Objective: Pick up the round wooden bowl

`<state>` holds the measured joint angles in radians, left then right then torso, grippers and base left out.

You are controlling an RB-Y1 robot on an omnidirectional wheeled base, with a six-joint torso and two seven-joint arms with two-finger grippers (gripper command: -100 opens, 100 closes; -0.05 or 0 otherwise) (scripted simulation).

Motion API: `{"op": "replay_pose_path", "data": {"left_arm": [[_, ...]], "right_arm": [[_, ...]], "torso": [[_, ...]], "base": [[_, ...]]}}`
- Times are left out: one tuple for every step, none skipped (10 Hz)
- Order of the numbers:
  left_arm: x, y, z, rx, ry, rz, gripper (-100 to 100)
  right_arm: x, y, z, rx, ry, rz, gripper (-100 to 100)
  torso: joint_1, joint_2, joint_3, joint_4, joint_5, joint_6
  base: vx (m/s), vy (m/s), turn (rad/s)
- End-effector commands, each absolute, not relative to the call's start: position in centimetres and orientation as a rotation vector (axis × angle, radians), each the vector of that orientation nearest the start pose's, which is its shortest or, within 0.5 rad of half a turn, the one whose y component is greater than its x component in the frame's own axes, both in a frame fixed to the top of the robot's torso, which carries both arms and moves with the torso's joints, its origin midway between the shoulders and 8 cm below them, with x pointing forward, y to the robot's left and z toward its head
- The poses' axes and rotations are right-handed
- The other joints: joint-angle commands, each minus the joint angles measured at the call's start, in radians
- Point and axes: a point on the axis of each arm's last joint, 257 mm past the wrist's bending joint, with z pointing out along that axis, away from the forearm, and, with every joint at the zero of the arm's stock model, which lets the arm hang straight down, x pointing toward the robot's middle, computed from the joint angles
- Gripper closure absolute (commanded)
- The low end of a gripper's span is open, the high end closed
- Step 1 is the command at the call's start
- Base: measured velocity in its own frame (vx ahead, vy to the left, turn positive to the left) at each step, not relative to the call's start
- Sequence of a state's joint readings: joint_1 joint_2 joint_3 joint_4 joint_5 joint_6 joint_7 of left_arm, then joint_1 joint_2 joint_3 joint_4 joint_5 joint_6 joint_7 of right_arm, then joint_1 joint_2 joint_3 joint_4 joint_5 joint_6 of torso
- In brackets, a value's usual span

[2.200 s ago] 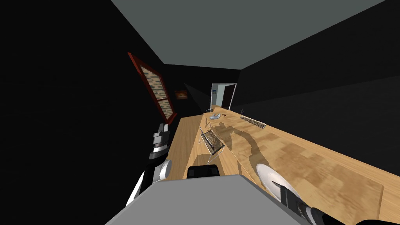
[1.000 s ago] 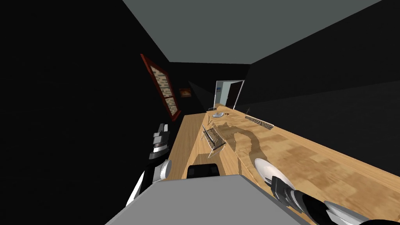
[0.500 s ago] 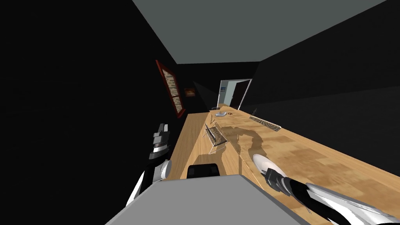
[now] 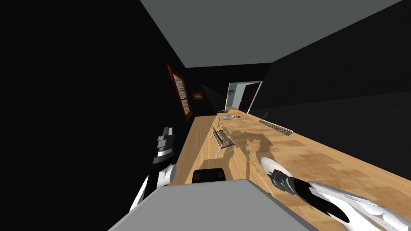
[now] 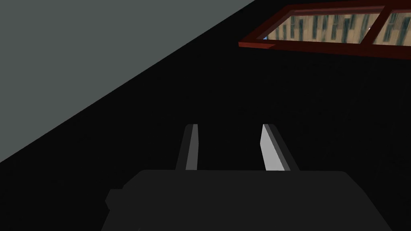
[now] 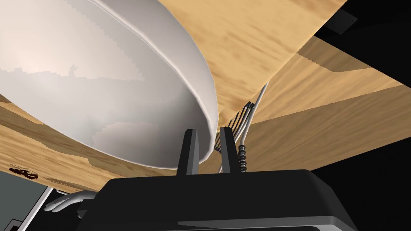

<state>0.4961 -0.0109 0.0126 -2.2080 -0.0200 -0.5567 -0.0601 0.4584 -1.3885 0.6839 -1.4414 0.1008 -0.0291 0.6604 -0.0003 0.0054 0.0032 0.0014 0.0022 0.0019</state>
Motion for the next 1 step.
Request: {"op": "replay_pose_path", "data": {"left_arm": [[34.78,28.31,0.45,-0.638,0.637,-1.221,0]], "right_arm": [[16.11,-56.39,-44.67,-0.646,2.643,-0.256,0]], "torso": [[0.000,0.000,0.000,0.000,0.000,0.000]], "base": [[-0.008,0.001,-0.003]]}}
